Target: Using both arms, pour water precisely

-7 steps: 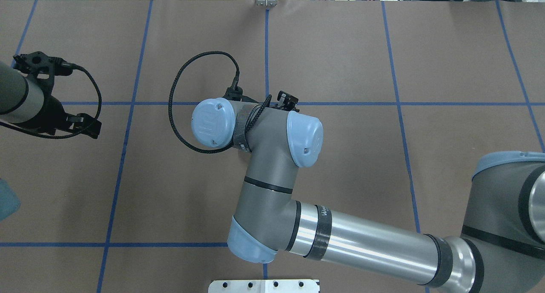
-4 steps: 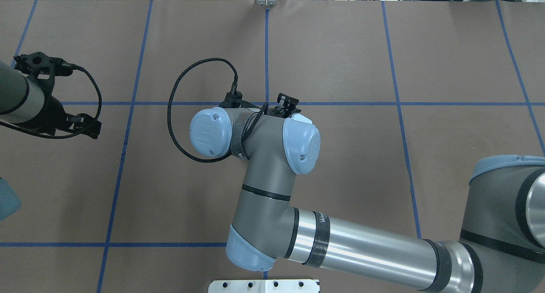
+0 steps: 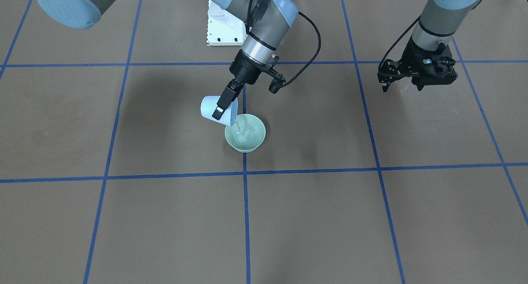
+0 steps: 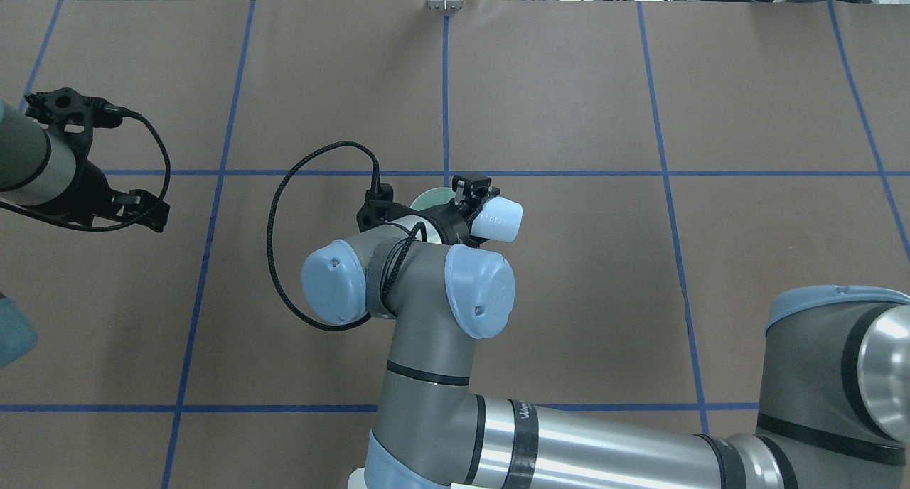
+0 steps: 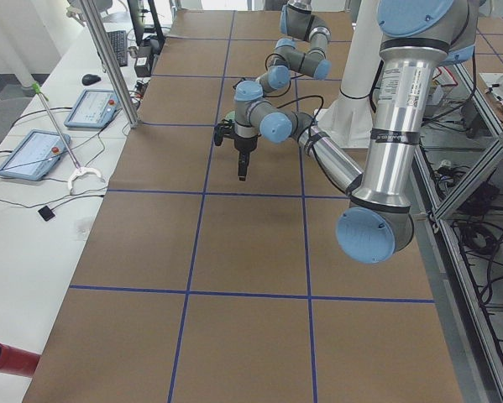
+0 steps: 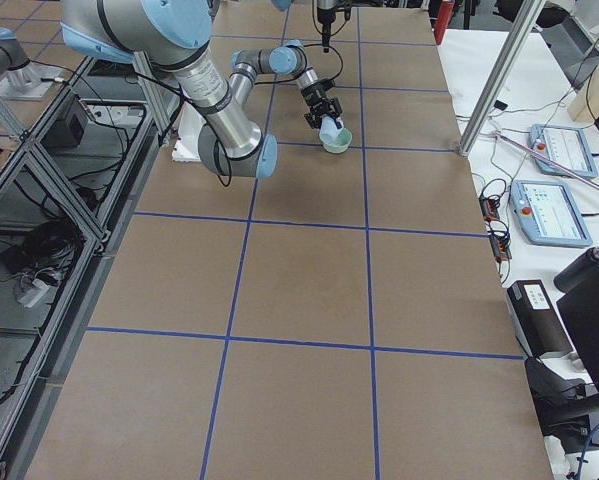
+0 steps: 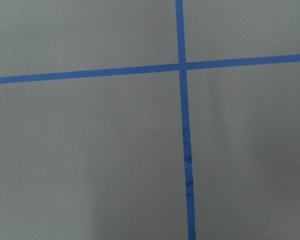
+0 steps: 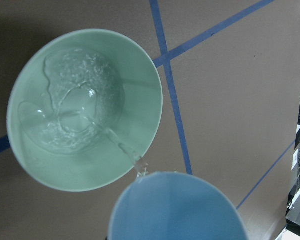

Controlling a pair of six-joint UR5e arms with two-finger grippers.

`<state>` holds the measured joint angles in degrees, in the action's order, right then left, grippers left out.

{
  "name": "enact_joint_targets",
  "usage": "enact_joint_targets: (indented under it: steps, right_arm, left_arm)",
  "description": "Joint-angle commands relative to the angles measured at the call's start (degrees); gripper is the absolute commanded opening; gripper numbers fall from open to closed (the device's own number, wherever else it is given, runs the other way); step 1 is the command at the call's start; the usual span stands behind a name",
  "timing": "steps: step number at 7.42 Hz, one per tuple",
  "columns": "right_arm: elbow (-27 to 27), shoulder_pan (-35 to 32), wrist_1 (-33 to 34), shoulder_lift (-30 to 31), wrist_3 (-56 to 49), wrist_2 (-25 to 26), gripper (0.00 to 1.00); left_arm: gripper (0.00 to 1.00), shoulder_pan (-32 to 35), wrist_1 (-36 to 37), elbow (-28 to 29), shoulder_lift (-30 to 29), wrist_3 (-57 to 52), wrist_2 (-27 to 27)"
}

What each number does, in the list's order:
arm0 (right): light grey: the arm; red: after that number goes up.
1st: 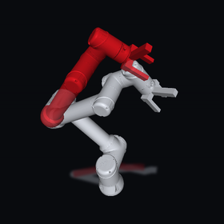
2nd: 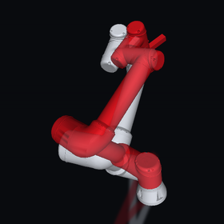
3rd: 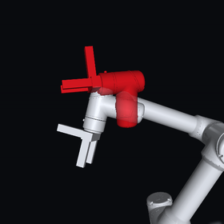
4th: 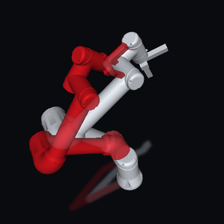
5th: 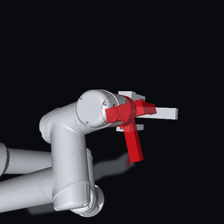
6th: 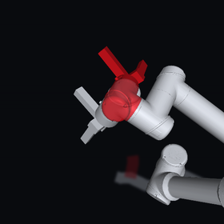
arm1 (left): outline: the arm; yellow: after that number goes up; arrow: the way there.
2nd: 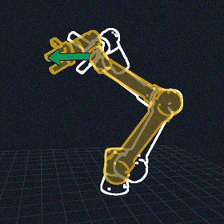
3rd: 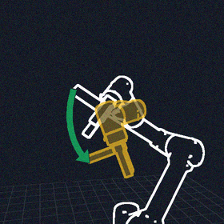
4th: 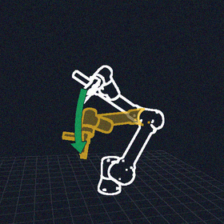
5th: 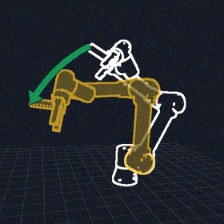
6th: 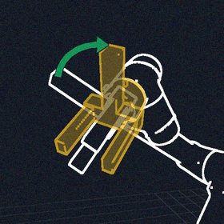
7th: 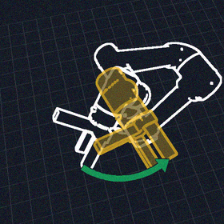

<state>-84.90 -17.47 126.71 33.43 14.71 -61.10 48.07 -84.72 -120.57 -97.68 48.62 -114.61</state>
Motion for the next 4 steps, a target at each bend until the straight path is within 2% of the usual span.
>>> enact_joint_targets:
  steps: [1,4]
  right_arm:
    - [-0.01,0.68,1.60,0.05,-0.03,3.26,0.00]
    - [-0.53,0.77,1.17,0.40,0.05,3.18,0.00]
  left_arm:
    - [1.00,0.00,0.00,0.42,-0.05,0.07,0.00]
    - [1.00,0.00,-0.09,0.78,-0.05,0.07,0.00]
